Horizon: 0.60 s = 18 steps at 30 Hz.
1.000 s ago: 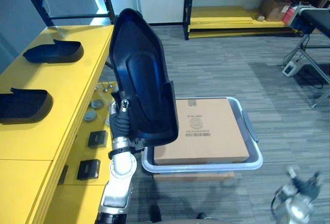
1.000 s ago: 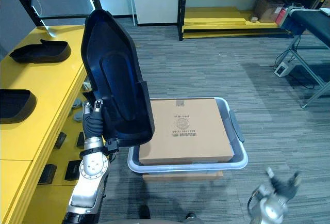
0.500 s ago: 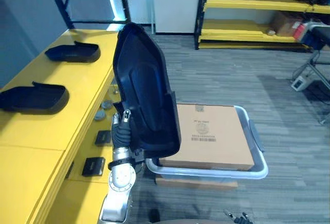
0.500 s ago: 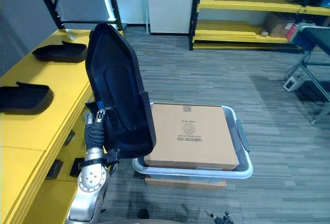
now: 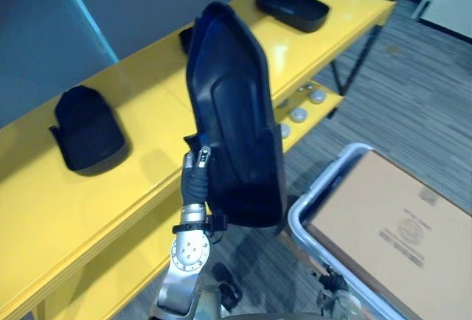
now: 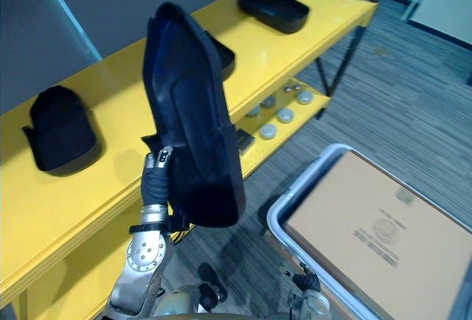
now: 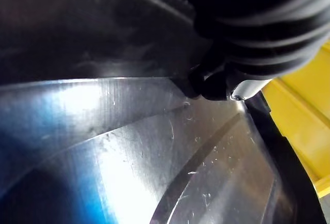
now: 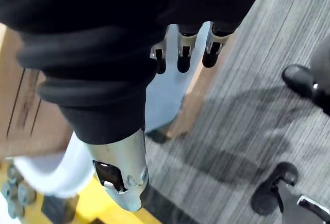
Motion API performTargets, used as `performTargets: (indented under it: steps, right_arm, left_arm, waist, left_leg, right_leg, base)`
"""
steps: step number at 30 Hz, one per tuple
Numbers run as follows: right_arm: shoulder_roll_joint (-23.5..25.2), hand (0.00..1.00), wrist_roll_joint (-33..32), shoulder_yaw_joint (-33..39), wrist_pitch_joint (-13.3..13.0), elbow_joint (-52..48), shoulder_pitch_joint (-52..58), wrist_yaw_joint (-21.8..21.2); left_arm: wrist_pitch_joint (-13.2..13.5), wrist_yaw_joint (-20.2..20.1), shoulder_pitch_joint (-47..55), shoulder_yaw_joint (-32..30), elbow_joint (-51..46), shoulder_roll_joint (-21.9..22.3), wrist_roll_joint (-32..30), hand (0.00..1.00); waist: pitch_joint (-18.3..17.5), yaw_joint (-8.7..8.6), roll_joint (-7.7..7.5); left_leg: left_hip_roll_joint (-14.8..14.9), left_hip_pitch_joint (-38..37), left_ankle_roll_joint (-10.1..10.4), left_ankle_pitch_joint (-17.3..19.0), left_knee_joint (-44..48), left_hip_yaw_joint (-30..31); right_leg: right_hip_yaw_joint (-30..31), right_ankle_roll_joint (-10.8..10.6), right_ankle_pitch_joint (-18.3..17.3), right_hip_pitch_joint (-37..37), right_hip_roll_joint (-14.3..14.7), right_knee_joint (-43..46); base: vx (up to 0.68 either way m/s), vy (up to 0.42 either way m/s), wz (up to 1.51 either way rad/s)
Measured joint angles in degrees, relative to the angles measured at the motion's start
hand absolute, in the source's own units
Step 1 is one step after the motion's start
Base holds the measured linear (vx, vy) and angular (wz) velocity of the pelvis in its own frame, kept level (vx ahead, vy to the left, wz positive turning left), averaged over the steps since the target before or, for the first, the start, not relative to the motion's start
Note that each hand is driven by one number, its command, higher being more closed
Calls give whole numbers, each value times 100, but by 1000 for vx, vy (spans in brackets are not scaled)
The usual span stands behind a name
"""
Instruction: Walk over and take plastic housings, then place them on the shelf
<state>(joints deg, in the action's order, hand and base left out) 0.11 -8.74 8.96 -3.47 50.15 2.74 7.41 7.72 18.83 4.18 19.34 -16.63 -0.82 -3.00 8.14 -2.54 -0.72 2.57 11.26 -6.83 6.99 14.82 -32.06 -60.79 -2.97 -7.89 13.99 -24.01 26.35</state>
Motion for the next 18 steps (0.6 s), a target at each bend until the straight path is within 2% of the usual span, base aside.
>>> performTargets:
  steps: [1,2,3,4,6,7,8,9,10,11,12,14,16,18]
  right_arm:
    - [-35,0,34,-37,1,-15,58,2]
    - [-29,0,37,-75,-4,-14,43,-9]
    - [-28,0,35,-86,-5,-20,24,-8]
    - [-46,0,34,-99,-4,-21,-8,-2]
    - [-46,0,34,-114,-26,-24,53,5]
    - [-47,0,32,-126,-41,-47,75,5]
    - [-51,0,25,-114,-41,-74,87,9]
    - [-60,0,24,-110,-45,-144,134,27]
    - [-46,0,19,-116,-64,-159,175,28]
    - [-16,0,-4,-244,-70,-116,227,24]
    - [-79,0,-17,-314,-46,-71,261,13]
    - [-88,0,-17,-321,-55,-110,298,13]
    - [-69,0,-15,-324,-61,-128,305,12]
    - [-46,0,-12,-324,-63,-178,390,14]
  left_arm:
    - [3,0,-43,64,43,19,-1,100]
    - [15,6,-80,55,48,-27,-2,100]
    - [16,24,-73,5,58,-23,-6,100]
    - [15,81,-45,-105,132,-18,-11,100]
    - [14,187,28,-267,171,-34,-50,100]
    - [18,267,9,-302,170,-24,-64,100]
    - [22,276,12,-307,170,-21,-72,100]
    - [33,334,80,-328,170,-34,-130,100]
    - [38,373,131,-339,169,-53,-158,100]
    - [71,392,197,-405,207,-57,-191,100]
    - [52,396,348,-435,255,45,-213,100]
    - [99,406,618,-470,165,125,-227,100]
    - [110,379,743,-500,163,193,-219,100]
    - [113,365,885,-533,161,219,-207,100]
  waist:
    - [-38,-50,97]
    - [-46,-91,78]
    - [-44,-114,75]
    - [-41,-127,79]
    - [-37,-162,88]
    - [-29,-194,104]
    - [-29,-226,103]
    - [-40,-267,75]
    - [-68,-266,12]
    - [-28,-190,-189]
    - [-71,-91,-51]
    - [-130,80,38]
    - [-129,106,58]
    - [-133,154,1]
  left_leg:
    - [-88,-138,-16,62,-117,268]
    - [-133,-241,-16,69,-265,491]
    - [-152,-321,-13,60,-340,577]
    - [-185,-540,-7,47,-477,737]
    - [-200,-797,0,45,-547,1036]
    - [-205,-853,22,49,-514,1444]
    - [-205,-869,90,58,-488,1583]
    - [-235,-925,224,127,-426,1859]
    - [-300,-948,292,167,-376,1953]
    - [-460,-1099,430,280,-308,2133]
    - [-326,-1123,546,305,-223,2210]
    - [-174,-1104,707,322,-193,2261]
    - [-79,-1098,820,262,-271,2373]
    - [-23,-1190,988,154,-421,2457]
  right_leg:
    - [900,486,154,-319,-206,784]
    - [2063,369,-272,-861,-17,1237]
    - [2491,317,-481,-1079,134,1343]
    - [3132,341,-787,-1440,411,1374]
    - [3718,293,-1011,-1850,805,1092]
    - [4480,198,-1095,-2238,1235,716]
    - [4823,164,-1098,-2362,1400,543]
    - [5332,-135,-965,-2519,1665,76]
    - [5483,-198,-682,-2520,1677,-289]
    - [5537,-113,2,-2532,1532,-518]
    - [5358,-84,19,-2383,1548,-532]
    - [5162,-50,10,-2171,1667,-822]
    - [4950,54,77,-1975,1762,-1117]
    - [4711,133,132,-1714,1816,-1403]
  base:
    - [372,214,83]
    - [383,179,84]
    - [396,101,84]
    - [268,48,74]
    - [319,2,100]
    - [312,-60,124]
    - [304,-115,159]
    - [200,-94,122]
    - [267,-138,141]
    - [276,-152,102]
    - [260,-154,77]
    - [190,-149,32]
    - [130,-144,42]
    - [84,-107,42]
